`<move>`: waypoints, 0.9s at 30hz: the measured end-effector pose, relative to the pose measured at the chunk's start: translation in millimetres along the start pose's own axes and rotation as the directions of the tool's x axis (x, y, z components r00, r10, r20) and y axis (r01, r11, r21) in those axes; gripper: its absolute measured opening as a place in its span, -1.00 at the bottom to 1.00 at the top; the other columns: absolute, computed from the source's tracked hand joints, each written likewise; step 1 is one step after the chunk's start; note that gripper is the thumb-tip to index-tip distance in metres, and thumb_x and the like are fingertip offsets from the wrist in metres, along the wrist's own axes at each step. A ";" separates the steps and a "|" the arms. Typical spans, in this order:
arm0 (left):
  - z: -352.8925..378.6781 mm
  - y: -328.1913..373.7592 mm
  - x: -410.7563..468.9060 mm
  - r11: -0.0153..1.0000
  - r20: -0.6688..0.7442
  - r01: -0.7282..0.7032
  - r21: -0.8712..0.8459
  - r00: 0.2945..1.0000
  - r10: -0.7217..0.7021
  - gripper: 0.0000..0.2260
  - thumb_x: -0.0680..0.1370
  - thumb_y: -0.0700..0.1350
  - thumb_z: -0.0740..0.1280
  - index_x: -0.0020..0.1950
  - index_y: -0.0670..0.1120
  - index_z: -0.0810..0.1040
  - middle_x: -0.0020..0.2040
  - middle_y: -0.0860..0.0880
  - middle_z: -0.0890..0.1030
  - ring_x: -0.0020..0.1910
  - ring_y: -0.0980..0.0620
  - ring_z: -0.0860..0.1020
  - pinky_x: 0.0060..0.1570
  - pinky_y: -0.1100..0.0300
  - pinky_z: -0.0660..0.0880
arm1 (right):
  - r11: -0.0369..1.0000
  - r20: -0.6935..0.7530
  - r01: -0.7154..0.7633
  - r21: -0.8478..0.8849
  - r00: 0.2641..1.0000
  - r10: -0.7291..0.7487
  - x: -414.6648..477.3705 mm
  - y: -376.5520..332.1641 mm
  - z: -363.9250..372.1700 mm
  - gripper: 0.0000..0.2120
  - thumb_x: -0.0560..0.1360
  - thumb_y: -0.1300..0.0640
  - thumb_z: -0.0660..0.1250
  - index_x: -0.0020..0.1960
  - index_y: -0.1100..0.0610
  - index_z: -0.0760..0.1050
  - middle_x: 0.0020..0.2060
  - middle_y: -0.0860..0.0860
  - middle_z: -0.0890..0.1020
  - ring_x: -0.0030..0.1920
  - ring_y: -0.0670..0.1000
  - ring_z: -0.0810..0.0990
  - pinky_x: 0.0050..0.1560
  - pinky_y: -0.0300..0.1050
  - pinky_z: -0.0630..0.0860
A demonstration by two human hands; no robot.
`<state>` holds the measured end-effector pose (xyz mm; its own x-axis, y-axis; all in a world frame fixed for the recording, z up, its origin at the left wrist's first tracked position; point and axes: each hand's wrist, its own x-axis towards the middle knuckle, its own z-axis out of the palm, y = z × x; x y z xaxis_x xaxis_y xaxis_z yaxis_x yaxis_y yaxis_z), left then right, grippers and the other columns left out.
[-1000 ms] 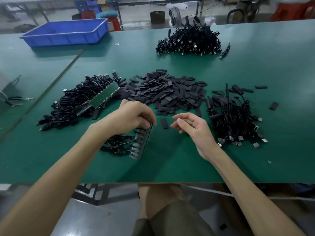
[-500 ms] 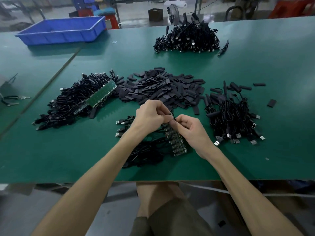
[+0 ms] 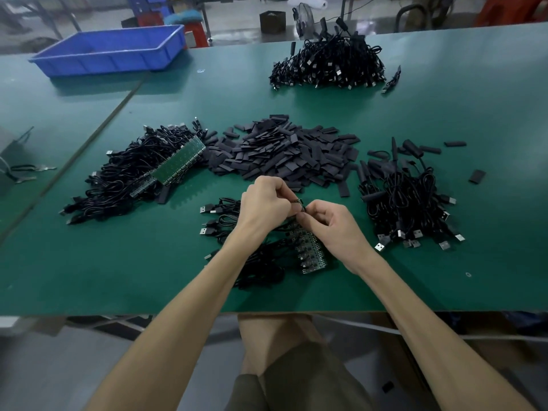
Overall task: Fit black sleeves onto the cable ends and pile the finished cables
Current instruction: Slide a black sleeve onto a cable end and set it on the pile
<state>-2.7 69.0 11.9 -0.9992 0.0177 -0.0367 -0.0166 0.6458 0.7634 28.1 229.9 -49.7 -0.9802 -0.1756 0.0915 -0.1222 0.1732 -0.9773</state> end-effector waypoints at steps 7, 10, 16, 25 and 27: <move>7.3 -6.1 -7.1 0.999 -0.072 -0.052 -0.003 0.996 0.052 -0.77 0.42 -0.27 0.52 -0.28 0.04 0.60 -0.31 0.12 0.64 -0.23 0.10 0.62 -0.15 0.12 0.60 | 0.998 -0.009 0.011 -0.060 1.000 -0.011 0.4 -2.2 1.5 -0.79 0.63 0.06 0.41 -0.04 0.22 0.66 -0.20 0.38 0.63 -0.28 0.17 0.48 -0.11 0.04 0.38; -0.4 -6.2 -6.4 0.991 -0.107 -0.101 -0.086 0.990 0.091 -0.81 0.44 -0.24 0.55 -0.22 0.02 0.62 -0.29 0.13 0.65 -0.28 0.24 0.60 -0.20 0.27 0.53 | 0.998 -0.037 0.018 -0.063 0.999 -0.021 0.3 -6.0 5.5 -0.78 0.63 0.04 0.41 0.01 0.19 0.68 -0.19 0.11 0.74 -0.17 0.06 0.67 -0.06 -0.02 0.52; -35.7 29.3 -10.2 0.893 -0.202 -0.342 -0.293 0.935 0.292 -0.90 0.47 -0.23 0.53 -0.07 -0.14 0.65 -0.18 -0.03 0.69 -0.23 0.12 0.58 -0.13 0.29 0.53 | 0.955 0.068 0.103 -0.280 0.994 -0.088 -1.4 -7.3 12.2 -0.54 0.59 -0.24 0.31 -0.02 0.17 0.64 -0.33 -0.06 0.55 -0.31 -0.10 0.45 -0.24 -0.18 0.37; -37.3 56.9 -10.9 0.583 -0.097 -0.330 -0.743 0.914 0.394 -0.94 0.55 -0.29 0.41 0.00 -0.20 0.58 -0.14 -0.11 0.53 -0.17 -0.05 0.46 -0.06 0.20 0.46 | 0.992 -0.156 0.094 -0.084 0.982 -0.106 1.0 -10.6 8.2 -0.22 0.46 -0.23 0.37 0.60 -0.02 0.25 0.31 -0.02 0.33 0.19 -0.14 0.44 0.06 -0.35 0.48; -31.0 50.8 -11.5 0.573 -0.044 -0.288 -0.767 0.915 0.402 -0.94 0.57 -0.28 0.40 0.02 -0.23 0.57 -0.16 -0.13 0.57 -0.22 -0.05 0.54 -0.09 0.12 0.51 | 0.992 -0.184 0.124 -0.022 0.975 -0.126 -1.1 -10.5 7.0 -0.25 0.48 -0.24 0.37 0.58 0.01 0.27 0.34 -0.02 0.33 0.29 -0.14 0.43 0.14 -0.36 0.47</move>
<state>6.8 78.0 71.1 -0.9223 0.2421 0.3012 0.2500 -0.2206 0.9428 31.6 221.4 -40.9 -0.9688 -0.0146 0.2473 -0.2460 0.1716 -0.9539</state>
